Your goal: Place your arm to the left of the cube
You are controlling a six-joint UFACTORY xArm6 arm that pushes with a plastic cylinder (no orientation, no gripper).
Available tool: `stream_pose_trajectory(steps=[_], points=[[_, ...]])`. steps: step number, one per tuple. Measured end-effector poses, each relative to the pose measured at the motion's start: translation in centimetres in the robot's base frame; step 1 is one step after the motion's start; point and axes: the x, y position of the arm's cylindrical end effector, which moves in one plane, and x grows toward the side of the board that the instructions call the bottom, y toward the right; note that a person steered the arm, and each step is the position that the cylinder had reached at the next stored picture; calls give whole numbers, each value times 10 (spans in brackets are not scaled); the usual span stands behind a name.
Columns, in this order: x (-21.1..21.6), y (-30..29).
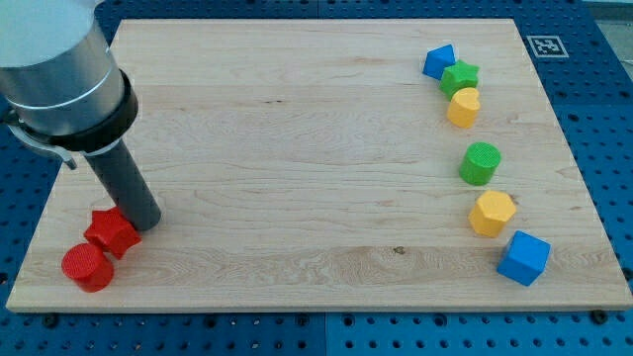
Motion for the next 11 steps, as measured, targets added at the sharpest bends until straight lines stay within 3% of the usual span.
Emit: stream_pose_trajectory(steps=[1, 3, 5, 7, 10, 11], points=[[-11, 5], [-40, 86], [-9, 98], [-6, 103], [40, 273], [44, 301]])
